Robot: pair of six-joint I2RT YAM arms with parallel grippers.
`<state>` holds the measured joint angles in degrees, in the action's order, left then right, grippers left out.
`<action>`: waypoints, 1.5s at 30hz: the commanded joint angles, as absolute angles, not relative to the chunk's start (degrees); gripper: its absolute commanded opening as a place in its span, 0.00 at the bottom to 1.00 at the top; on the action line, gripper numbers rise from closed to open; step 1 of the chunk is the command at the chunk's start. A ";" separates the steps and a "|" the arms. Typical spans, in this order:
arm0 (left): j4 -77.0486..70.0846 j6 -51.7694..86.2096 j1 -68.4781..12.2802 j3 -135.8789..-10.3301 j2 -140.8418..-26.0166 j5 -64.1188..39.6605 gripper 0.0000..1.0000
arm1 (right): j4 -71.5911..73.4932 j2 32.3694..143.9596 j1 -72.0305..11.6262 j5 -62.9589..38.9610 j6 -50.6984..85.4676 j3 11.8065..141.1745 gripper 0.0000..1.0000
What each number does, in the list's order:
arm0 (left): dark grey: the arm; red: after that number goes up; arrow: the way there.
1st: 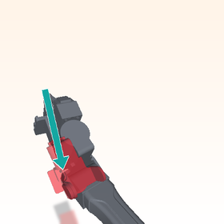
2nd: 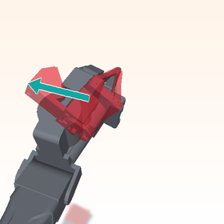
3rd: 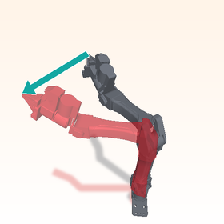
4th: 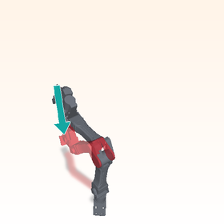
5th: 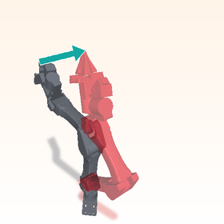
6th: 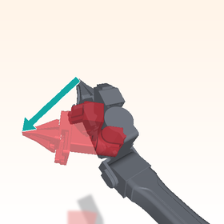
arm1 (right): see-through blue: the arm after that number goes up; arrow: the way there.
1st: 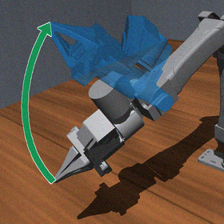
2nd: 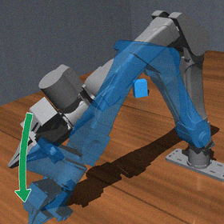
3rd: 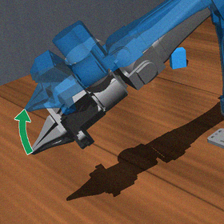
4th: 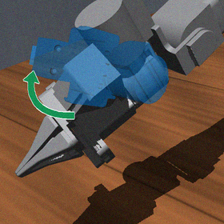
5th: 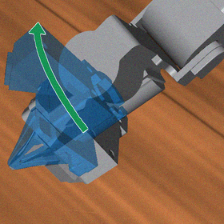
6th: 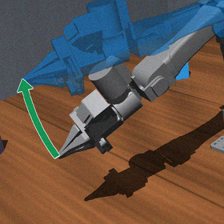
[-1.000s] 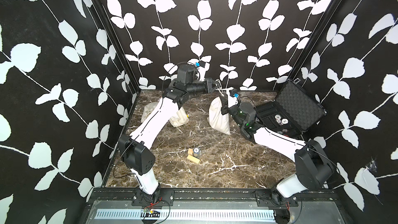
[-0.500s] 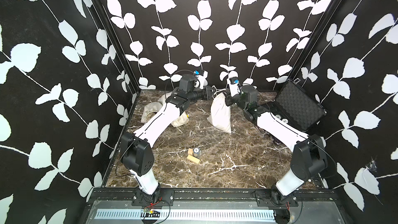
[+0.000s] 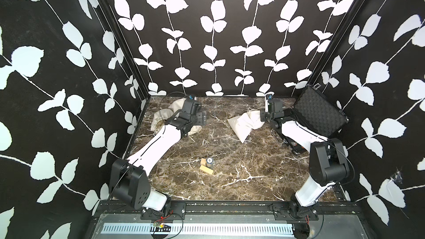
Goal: Close the soil bag
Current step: Place the soil bag at the center of the board, then pick up the soil bag from the center of the board, then place the soil bag at the center of the board.
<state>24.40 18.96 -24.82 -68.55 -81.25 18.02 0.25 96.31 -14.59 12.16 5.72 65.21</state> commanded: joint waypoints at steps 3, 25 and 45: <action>26.14 24.56 -20.16 -63.39 -81.72 24.72 0.99 | 1.98 85.61 -14.86 14.91 4.82 62.26 0.64; 12.38 24.25 -13.71 -69.24 -95.73 14.17 0.04 | 0.98 64.95 -14.94 6.63 5.64 47.06 1.00; 22.11 7.52 -17.78 -98.10 -85.98 -7.51 0.00 | -2.33 53.49 -15.03 -1.82 7.95 45.32 1.00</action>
